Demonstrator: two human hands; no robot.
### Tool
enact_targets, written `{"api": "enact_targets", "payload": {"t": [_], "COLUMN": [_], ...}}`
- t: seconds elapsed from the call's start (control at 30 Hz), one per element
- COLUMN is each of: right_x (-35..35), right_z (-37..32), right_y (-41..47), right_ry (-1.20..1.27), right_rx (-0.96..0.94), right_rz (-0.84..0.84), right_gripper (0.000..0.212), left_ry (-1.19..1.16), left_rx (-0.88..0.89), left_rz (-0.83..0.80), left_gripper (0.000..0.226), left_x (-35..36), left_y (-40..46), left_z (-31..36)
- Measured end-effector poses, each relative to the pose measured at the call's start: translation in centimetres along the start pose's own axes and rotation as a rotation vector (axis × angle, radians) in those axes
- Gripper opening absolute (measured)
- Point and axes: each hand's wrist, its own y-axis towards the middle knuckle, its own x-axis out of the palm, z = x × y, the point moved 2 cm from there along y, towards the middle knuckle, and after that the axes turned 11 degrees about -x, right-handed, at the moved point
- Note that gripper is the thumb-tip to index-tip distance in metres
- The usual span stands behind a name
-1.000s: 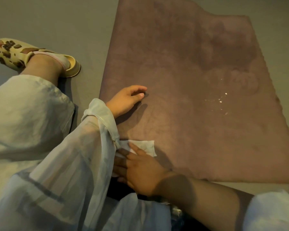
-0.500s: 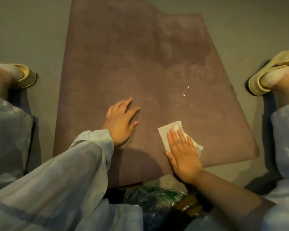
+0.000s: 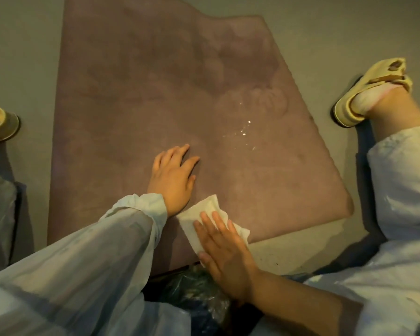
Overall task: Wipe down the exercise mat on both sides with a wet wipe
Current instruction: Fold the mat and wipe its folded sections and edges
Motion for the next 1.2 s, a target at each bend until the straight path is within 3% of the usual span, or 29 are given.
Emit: {"api": "enact_targets", "payload": {"t": [0.23, 0.47, 0.57, 0.7, 0.93, 1.0, 1.1, 1.2], "right_x": [-0.8, -4.9, -5.4, -5.1, -1.1, -0.4, -0.5, -1.1], "right_z": [8.8, 19.2, 20.9, 19.5, 6.4, 3.7, 3.2, 3.9], "right_y": [0.2, -4.2, -5.0, -3.7, 2.3, 3.5, 5.1, 7.1], "right_ry": [-0.054, 0.002, 0.029, 0.017, 0.069, 0.103, 0.113, 0.134], "right_rx": [0.670, 1.132, 1.217, 1.095, 0.261, 0.216, 0.297, 0.292], "right_rz": [0.040, 0.124, 0.125, 0.112, -0.016, -0.006, 0.026, 0.047], "right_gripper": [0.056, 0.061, 0.061, 0.060, 0.058, 0.054, 0.053, 0.056], "left_ry": [0.123, 0.112, 0.103, 0.098, 0.106, 0.097, 0.114, 0.034], "left_rx": [0.017, 0.011, 0.006, -0.007, -0.031, -0.035, -0.032, -0.139], "left_rz": [0.016, 0.029, 0.049, 0.050, 0.014, 0.029, 0.075, 0.152], "left_gripper": [0.043, 0.040, 0.041, 0.041, 0.040, 0.037, 0.033, 0.032], "left_x": [1.0, 1.8, 1.9, 1.9, 1.7, 1.3, 0.6, 0.2], "left_y": [2.5, 2.2, 2.3, 2.3, 2.3, 2.8, 4.5, 6.5], "left_z": [2.1, 1.8, 1.8, 1.8, 2.0, 1.8, 1.4, 0.5]}}
